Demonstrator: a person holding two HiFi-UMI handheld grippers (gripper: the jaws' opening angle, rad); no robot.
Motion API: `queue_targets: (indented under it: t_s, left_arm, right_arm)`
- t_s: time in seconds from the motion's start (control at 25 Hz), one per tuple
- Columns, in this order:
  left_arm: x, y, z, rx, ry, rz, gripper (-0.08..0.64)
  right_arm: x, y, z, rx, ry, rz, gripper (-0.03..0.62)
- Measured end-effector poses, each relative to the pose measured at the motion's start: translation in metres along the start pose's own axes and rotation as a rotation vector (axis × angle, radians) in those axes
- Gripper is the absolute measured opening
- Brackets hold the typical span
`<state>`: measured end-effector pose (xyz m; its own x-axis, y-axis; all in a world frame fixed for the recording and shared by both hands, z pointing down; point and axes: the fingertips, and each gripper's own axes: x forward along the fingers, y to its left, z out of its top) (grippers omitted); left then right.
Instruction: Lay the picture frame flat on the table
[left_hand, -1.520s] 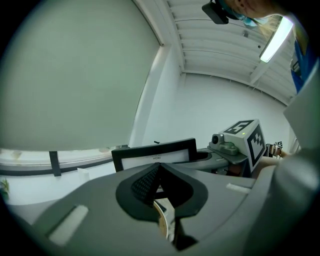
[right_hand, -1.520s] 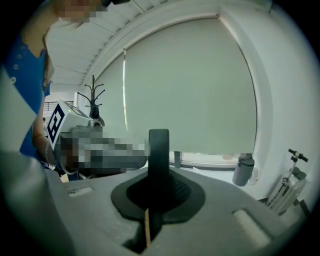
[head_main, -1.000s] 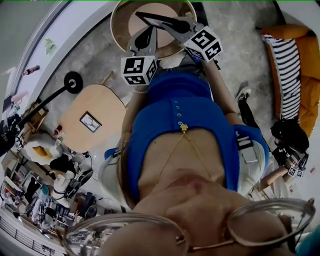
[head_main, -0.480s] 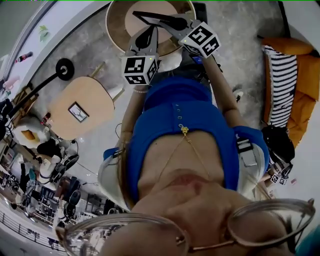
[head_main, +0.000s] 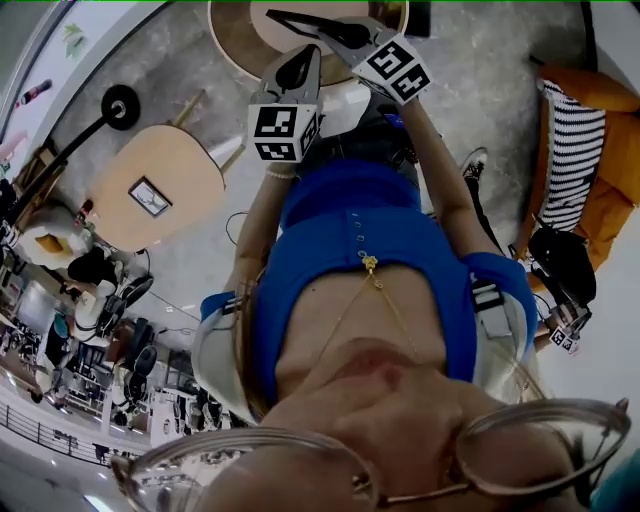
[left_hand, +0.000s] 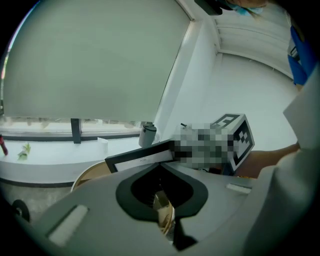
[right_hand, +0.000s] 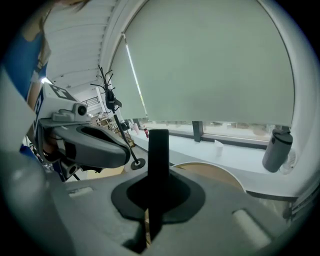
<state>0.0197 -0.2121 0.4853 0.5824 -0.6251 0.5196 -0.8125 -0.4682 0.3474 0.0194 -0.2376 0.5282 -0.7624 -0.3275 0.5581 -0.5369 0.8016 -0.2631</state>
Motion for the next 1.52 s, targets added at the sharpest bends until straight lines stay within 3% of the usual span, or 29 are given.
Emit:
queue_targets:
  t_s: [0.4, 0.6, 0.88, 1.0, 1.32, 1.52]
  left_arm:
    - [0.010, 0.017, -0.042, -0.051, 0.078, 0.025, 0.000]
    - [-0.003, 0.039, -0.069, -0.061, 0.105, 0.054, 0.000]
    - [-0.007, 0.061, -0.077, -0.101, 0.110, 0.087, 0.000]
    - [-0.011, 0.065, -0.085, -0.095, 0.117, 0.097, 0.000]
    - [-0.027, 0.072, -0.105, -0.186, 0.124, 0.088, 0.000]
    - [-0.046, 0.089, -0.138, -0.244, 0.135, 0.085, 0.000]
  right_arm:
    - [0.055, -0.001, -0.063, -0.007, 0.154, 0.101, 0.005]
    - [0.092, 0.019, -0.088, -0.015, 0.194, 0.141, 0.005]
    - [0.140, 0.028, -0.121, -0.013, 0.271, 0.229, 0.005]
    - [0.155, 0.028, -0.139, 0.010, 0.313, 0.243, 0.005]
    - [0.188, 0.031, -0.193, 0.092, 0.410, 0.256, 0.005]
    - [0.210, 0.052, -0.223, 0.131, 0.460, 0.260, 0.005]
